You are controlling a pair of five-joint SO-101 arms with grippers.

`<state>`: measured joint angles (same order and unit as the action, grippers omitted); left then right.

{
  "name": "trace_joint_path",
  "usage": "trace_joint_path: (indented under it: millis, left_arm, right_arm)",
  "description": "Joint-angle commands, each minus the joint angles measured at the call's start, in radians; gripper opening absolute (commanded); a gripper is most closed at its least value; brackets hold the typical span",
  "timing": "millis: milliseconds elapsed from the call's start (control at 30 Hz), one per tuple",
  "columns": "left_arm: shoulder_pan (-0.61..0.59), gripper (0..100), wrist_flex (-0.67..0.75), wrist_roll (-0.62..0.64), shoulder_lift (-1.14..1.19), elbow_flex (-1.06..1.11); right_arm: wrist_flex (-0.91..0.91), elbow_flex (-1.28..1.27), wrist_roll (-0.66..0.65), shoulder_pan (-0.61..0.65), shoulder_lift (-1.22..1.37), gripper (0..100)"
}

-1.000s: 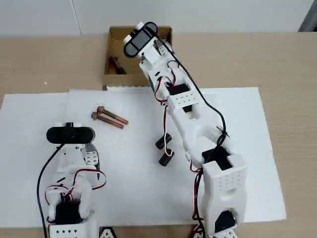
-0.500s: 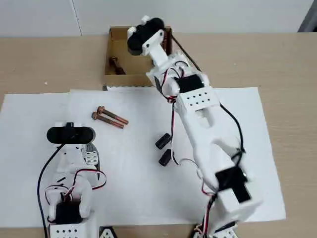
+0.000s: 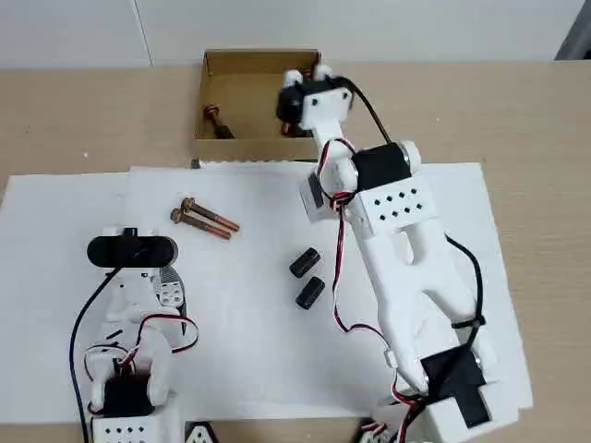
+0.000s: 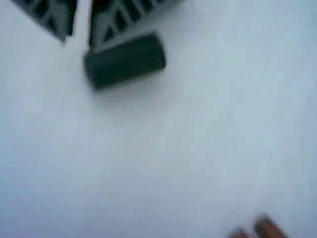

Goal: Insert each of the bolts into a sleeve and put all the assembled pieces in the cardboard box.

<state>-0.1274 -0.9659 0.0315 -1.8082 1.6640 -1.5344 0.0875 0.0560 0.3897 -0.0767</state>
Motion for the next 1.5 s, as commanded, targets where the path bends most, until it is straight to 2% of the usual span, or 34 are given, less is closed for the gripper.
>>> trace_joint_path:
  millis: [0, 233, 500, 800, 1033, 1200, 1467]
  left_arm:
    - [-0.003, 1, 0.000, -0.008, -0.009, -0.005]
    - [-0.003, 1, 0.000, -0.008, -0.009, -0.005]
    - [-0.003, 1, -0.002, -0.008, -0.009, -0.005]
    - [-0.003, 1, -0.002, -0.008, -0.009, -0.005]
    - [-0.003, 1, -0.002, -0.008, -0.009, -0.005]
    - [-0.003, 1, -0.002, -0.008, -0.009, -0.005]
    - [-0.003, 1, -0.003, -0.008, -0.009, -0.005]
  right_arm:
    - [-0.127, 0.046, 0.132, 0.001, -0.044, 1.4]
    - [-0.140, -0.141, 0.285, 0.025, -0.054, 1.5]
    - [-0.068, -0.287, 0.428, 0.120, -0.076, 2.0]
    - [0.131, -0.382, 0.436, 0.191, -0.073, 2.1]
    - [0.137, -0.457, 0.437, 0.194, -0.076, 16.3]
    - [0.148, -0.459, 0.437, 0.194, -0.073, 12.8]
    - [0.150, -0.453, 0.439, 0.194, 0.030, 12.9]
